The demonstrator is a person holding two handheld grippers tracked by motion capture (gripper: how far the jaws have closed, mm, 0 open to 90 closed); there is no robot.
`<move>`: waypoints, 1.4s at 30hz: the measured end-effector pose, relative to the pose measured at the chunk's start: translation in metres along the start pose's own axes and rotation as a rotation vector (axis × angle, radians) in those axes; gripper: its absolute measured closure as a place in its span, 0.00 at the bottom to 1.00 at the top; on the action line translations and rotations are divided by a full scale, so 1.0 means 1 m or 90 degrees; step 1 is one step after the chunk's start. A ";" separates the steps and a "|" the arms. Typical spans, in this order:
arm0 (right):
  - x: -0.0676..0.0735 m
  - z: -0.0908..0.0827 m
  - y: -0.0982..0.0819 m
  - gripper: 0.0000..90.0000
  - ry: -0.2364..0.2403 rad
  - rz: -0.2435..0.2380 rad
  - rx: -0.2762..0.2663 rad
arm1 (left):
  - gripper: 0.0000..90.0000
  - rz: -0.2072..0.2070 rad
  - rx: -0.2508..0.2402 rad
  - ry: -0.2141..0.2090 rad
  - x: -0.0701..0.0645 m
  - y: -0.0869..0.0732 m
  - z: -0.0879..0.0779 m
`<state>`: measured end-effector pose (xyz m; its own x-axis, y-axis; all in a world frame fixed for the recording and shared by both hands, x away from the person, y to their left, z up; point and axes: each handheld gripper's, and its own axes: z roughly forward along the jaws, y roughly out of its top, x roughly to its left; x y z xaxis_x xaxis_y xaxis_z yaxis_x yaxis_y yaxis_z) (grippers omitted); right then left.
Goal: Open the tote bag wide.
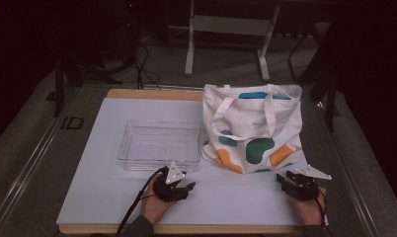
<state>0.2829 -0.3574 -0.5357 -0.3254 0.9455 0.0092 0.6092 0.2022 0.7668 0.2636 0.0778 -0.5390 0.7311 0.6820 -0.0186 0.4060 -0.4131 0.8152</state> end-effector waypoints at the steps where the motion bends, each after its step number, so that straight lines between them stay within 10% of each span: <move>1: 0.000 -0.001 0.000 0.60 0.001 -0.001 -0.002 | 0.59 0.001 -0.005 0.002 -0.001 0.000 -0.001; 20: -0.003 -0.003 0.000 0.65 0.023 0.009 -0.015 | 0.71 0.014 0.000 -0.002 -0.002 0.001 0.000; 42: -0.002 -0.030 0.020 0.72 0.079 -0.017 0.012 | 0.71 0.071 0.007 -0.089 -0.013 0.043 -0.029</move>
<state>0.2737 -0.3633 -0.5012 -0.4275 0.9014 0.0693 0.6127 0.2324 0.7554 0.2558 0.0687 -0.4872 0.8409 0.5412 -0.0089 0.3231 -0.4887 0.8104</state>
